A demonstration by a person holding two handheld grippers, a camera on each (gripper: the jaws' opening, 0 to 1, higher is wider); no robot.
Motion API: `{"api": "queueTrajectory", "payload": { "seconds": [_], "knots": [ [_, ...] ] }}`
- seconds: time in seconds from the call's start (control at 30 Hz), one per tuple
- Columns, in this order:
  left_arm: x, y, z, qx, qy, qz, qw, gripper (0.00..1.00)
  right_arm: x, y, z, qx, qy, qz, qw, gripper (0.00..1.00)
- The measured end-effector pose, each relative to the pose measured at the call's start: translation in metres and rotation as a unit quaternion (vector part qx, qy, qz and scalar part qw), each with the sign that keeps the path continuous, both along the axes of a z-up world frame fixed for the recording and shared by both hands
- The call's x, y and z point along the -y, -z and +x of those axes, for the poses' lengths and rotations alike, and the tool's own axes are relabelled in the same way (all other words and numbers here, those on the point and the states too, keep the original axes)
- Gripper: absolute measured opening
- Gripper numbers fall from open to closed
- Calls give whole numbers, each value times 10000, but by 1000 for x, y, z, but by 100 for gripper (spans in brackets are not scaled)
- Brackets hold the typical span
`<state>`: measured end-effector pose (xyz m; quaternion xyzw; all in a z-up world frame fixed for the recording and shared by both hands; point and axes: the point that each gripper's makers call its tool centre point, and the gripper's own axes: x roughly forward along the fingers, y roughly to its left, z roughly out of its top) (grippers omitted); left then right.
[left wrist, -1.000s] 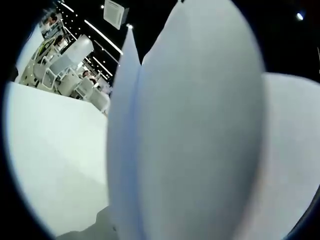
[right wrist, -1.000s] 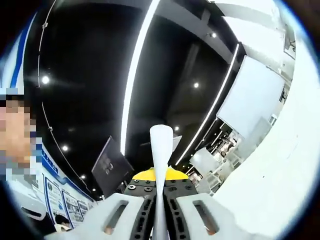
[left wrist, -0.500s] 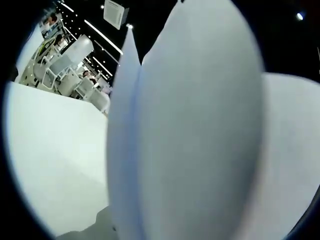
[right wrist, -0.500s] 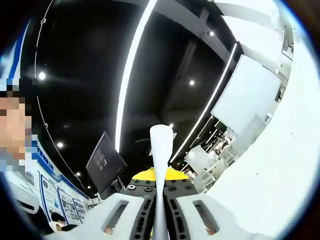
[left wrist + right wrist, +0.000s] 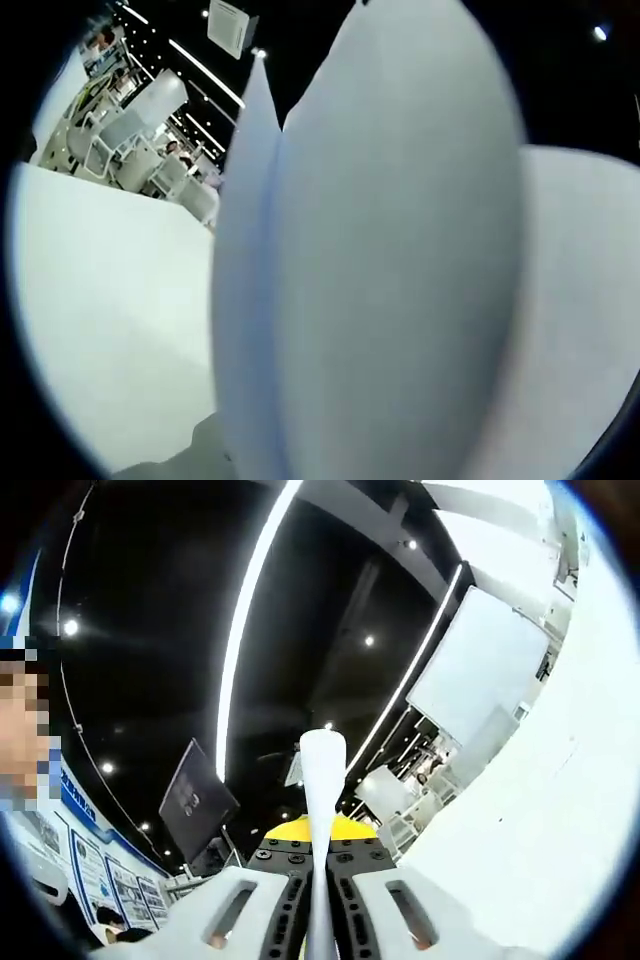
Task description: Organize the stack of printing papers by aligning and flattening the scattered papers on the table
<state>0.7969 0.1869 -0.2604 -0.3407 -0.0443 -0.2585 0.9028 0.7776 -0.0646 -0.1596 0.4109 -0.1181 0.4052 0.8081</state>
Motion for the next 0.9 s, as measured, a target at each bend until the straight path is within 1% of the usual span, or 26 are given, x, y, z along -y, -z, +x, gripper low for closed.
{"api": "queueTrajectory", "payload": {
  "seconds": [0.13, 0.43, 0.67, 0.73, 0.9],
  "knots": [
    [-1, 1, 1, 3, 1, 4, 10000, 7, -3, -2, -2, 48, -31, -28, 10000, 0],
    [-2, 1, 3, 7, -1, -1, 10000, 7, -11, 1, -3, 29, -59, -68, 10000, 0],
    [-1, -1, 2, 11, 23, -35, 10000, 7, -28, 6, -4, 7, -142, -216, 9997, 0],
    [-1, -1, 1, 12, 32, -40, 10000, 7, -32, 6, -6, 17, -130, -249, 9996, 0],
    [1, -2, 0, 29, 59, -53, 10000, 8, -32, 9, -5, 41, -17, -287, 9996, 0]
  ]
}}
